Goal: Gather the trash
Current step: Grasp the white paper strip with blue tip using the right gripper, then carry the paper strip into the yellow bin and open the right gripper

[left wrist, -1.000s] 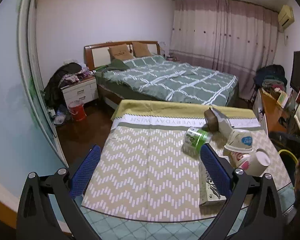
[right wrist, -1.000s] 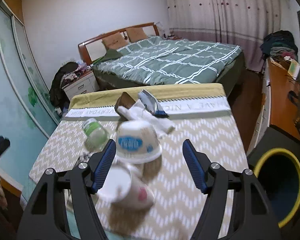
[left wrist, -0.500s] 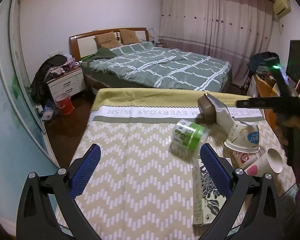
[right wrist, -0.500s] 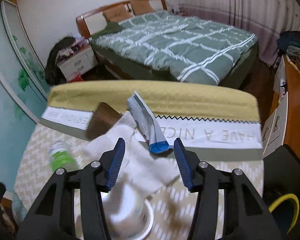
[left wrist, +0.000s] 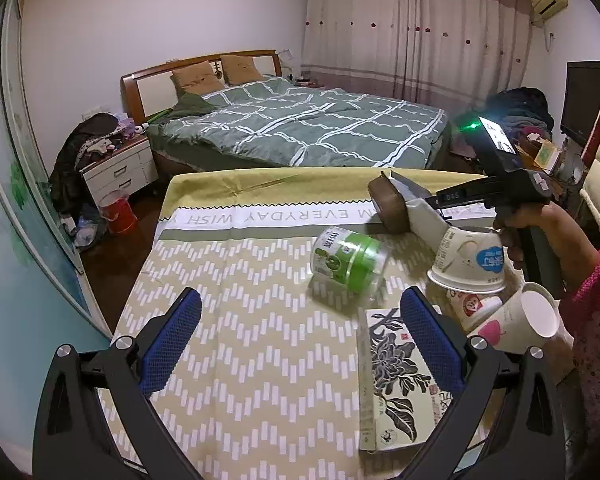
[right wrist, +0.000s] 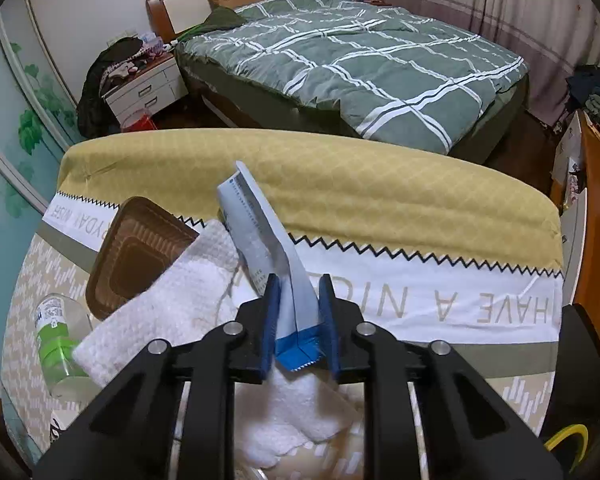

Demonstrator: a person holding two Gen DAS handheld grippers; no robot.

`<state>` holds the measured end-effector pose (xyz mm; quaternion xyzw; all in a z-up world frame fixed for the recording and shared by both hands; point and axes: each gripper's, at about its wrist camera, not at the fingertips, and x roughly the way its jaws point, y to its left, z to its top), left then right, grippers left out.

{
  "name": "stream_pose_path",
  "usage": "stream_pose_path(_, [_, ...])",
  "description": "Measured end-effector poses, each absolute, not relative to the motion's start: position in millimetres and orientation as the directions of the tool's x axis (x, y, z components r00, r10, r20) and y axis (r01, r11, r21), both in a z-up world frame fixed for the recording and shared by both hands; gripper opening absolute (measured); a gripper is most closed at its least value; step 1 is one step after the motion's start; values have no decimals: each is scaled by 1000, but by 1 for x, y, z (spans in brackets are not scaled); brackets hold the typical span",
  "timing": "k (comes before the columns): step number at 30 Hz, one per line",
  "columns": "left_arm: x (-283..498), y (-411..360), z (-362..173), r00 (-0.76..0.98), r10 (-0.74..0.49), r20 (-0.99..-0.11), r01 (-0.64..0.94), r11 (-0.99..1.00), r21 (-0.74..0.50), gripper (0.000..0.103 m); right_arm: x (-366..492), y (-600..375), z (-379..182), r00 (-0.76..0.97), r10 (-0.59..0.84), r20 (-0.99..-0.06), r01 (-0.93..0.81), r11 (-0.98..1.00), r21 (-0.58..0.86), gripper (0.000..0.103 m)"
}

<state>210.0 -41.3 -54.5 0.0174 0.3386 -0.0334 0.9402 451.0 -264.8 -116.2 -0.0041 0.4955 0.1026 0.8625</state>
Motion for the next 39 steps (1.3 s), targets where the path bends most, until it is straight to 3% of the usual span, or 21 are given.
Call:
stream_pose_path(8, [198,-45,-51,777,-62,-627,86,996,8,98,413,-291,-79,567,169,-806,-139,984,109,19])
stream_pose_path(19, [176,-58,-53,775,-104,-623,129,992,-6,98,266,-364,-40,719,67,-691,24,992,121,19])
stream_pose_path(32, [160,-91,-76,737,-137,-662,183,983,-1,98,142,-488,-96,656,-208,-726,434,890,137,20])
stream_pose_path(39, [171,-107,-99,694,-111,-712,183,983,25,98,137,-517,-130,598,-241,-764,497,860,118,21])
